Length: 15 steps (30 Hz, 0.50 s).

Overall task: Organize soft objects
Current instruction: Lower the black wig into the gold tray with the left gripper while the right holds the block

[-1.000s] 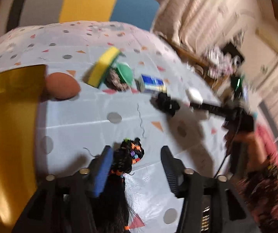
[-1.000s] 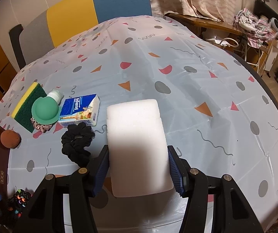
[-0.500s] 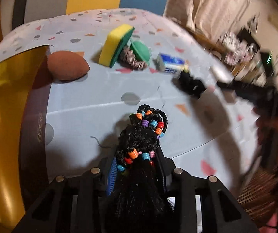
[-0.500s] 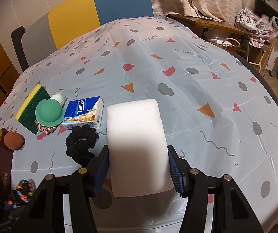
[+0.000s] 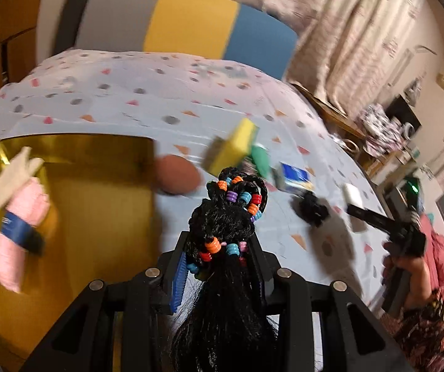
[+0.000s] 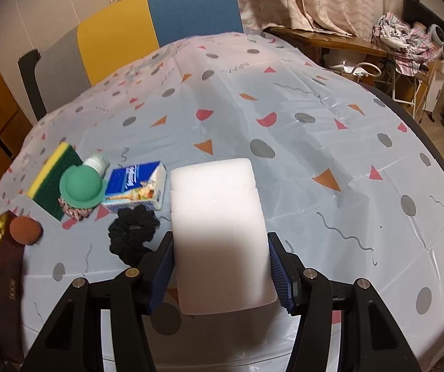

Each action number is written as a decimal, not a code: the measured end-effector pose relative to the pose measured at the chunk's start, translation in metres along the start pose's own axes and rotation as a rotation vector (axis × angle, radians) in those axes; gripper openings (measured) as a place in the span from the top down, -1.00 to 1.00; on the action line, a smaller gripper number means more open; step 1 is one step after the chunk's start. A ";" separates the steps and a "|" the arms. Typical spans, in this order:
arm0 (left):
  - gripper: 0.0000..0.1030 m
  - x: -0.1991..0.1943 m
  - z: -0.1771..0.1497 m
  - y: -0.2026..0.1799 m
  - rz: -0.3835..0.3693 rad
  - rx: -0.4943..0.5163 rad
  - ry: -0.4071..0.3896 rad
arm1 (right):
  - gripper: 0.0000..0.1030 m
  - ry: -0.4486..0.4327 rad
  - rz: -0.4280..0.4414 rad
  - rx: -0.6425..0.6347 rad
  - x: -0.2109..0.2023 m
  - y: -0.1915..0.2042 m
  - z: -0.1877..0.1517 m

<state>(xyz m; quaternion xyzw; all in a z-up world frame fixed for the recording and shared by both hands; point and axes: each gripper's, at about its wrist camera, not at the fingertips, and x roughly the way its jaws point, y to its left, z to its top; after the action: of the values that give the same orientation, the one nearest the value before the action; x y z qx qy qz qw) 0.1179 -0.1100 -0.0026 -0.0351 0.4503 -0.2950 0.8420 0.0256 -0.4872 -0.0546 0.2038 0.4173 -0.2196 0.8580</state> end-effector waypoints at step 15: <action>0.20 0.037 0.043 0.115 0.232 -0.169 0.057 | -0.12 -0.050 0.009 0.039 -0.010 -0.003 0.002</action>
<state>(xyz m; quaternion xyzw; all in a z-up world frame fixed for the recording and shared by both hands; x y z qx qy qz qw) 0.2205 -0.0436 -0.0424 -0.0451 0.4983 -0.1575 0.8514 0.0197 -0.4891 -0.0460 0.2166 0.3904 -0.2289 0.8650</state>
